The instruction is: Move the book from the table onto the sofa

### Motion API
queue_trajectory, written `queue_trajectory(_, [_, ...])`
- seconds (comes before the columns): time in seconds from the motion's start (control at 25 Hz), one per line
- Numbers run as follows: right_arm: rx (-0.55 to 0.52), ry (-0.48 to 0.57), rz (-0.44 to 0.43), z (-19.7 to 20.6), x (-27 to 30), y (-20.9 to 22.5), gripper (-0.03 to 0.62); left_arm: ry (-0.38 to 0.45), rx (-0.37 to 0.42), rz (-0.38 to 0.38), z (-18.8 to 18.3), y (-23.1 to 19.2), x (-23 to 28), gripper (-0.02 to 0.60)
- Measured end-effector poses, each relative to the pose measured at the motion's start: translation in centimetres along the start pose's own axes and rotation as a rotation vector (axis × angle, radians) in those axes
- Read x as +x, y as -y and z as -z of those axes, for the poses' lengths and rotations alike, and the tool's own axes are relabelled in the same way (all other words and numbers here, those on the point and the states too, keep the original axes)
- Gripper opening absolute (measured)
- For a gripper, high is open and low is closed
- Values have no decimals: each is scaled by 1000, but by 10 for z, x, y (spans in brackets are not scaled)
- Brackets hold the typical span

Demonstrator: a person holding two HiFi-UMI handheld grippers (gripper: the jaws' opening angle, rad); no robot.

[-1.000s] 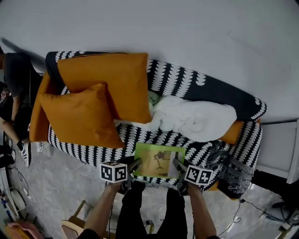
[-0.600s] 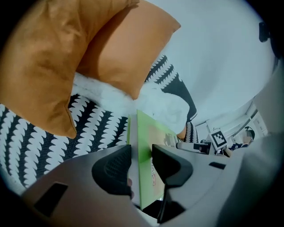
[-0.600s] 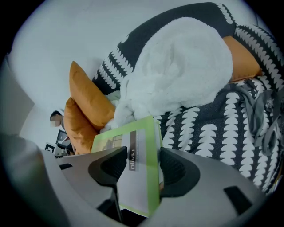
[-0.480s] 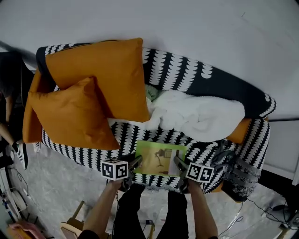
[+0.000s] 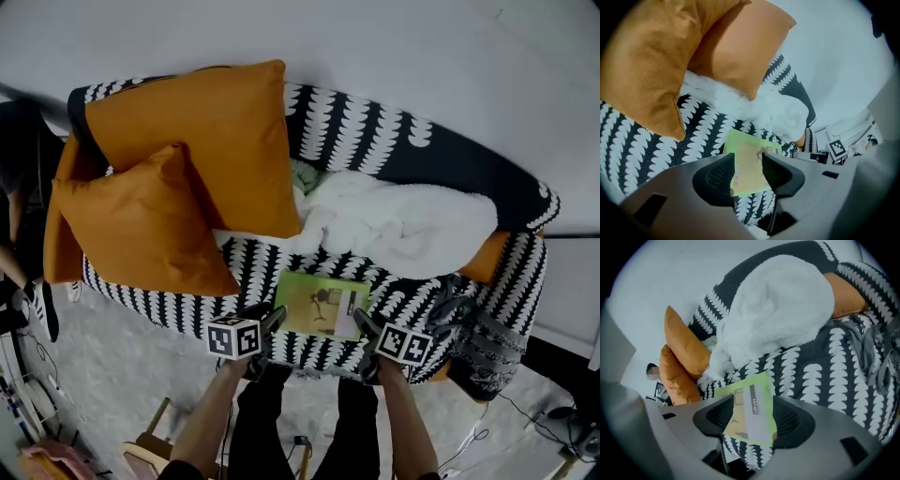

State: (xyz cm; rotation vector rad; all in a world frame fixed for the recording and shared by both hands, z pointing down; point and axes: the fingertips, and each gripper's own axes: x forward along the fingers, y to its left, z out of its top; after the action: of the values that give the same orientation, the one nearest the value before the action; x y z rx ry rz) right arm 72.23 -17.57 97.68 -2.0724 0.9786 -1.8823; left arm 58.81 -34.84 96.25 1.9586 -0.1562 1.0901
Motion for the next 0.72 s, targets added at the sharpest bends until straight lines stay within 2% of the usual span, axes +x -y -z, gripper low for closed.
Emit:
queue_trajectory(0.24, [29,-10,-25,4,-7,-3,259,-3,-24,14,1,6,-4,175])
queue_trajectory(0.48, [20,-1,-106,-3,-28,-29,248,22,-11,51,-7,33,-19,154])
queue_trajectory(0.72, [-22,55,-135,-12,-76,-62,102,76,59,59,-22,83,-55,58])
